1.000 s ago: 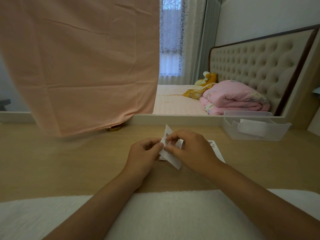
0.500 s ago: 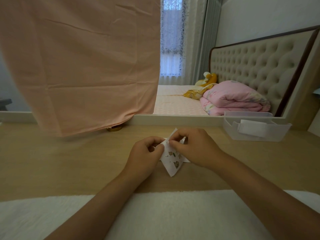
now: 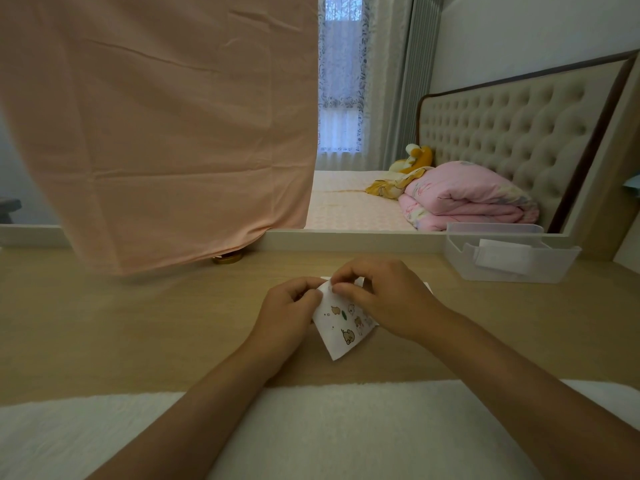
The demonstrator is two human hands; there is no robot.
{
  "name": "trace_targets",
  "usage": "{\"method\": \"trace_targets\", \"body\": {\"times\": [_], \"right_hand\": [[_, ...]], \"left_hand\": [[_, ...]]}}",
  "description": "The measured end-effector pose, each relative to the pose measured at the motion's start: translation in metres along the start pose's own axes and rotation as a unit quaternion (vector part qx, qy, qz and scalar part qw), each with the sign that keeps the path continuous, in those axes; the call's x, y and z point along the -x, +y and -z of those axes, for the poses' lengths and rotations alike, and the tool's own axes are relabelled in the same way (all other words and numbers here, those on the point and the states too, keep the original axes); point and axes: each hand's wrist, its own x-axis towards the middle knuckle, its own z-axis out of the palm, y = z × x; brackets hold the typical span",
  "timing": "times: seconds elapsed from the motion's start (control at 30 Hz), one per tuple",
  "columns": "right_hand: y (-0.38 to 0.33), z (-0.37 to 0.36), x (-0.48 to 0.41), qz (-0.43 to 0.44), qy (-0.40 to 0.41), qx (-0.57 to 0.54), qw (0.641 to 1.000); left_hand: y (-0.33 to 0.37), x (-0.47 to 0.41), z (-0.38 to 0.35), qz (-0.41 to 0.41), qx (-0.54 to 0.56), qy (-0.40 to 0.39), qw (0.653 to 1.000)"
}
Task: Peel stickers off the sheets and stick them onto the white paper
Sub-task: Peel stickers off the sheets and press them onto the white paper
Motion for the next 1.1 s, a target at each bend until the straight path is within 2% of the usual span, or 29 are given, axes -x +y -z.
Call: {"method": "trace_targets", "body": {"times": [0.13,0.27,0.53,0.73,0.8,0.9,0.93,1.0,1.07,1.1], "right_hand": [[0.002,-0.001,0.001,-0.004,0.012,0.009,1.0],[0.004,-0.004,0.0,-0.016,0.027,0.005,0.999],[0.004,0.002,-0.003,-0.071,0.02,-0.072,0.995],[0.006,0.001,-0.003,-0.087,0.059,-0.114,0.988],[0.01,-0.001,-0.001,-0.05,0.107,-0.057,0.991],[0.017,-0.003,0.003,0.113,0.178,0.105,0.972],[0.02,-0.004,0.004,0.169,0.193,0.15,0.955],[0.025,-0.005,0.003,0.253,0.216,0.22,0.917],[0.026,-0.004,0.002,0.299,0.233,0.264,0.887],[0.025,-0.003,0.002,0.314,0.237,0.278,0.876]], "left_hand": [[0.002,-0.001,0.0,0.053,0.045,-0.008,0.998],[0.002,-0.001,0.0,0.055,0.053,-0.017,0.997],[-0.003,-0.002,0.001,0.001,-0.02,-0.012,1.0],[-0.006,-0.004,0.002,0.025,-0.05,0.026,0.998],[-0.008,-0.006,0.006,0.044,-0.114,0.051,0.991],[-0.012,-0.009,0.014,0.032,-0.322,0.086,0.942],[-0.011,-0.01,0.015,0.012,-0.339,0.101,0.935],[-0.006,-0.008,0.014,-0.019,-0.266,0.105,0.958],[0.002,-0.004,0.008,0.013,-0.121,0.042,0.992],[0.004,-0.002,0.005,0.035,-0.074,0.006,0.997]]}}
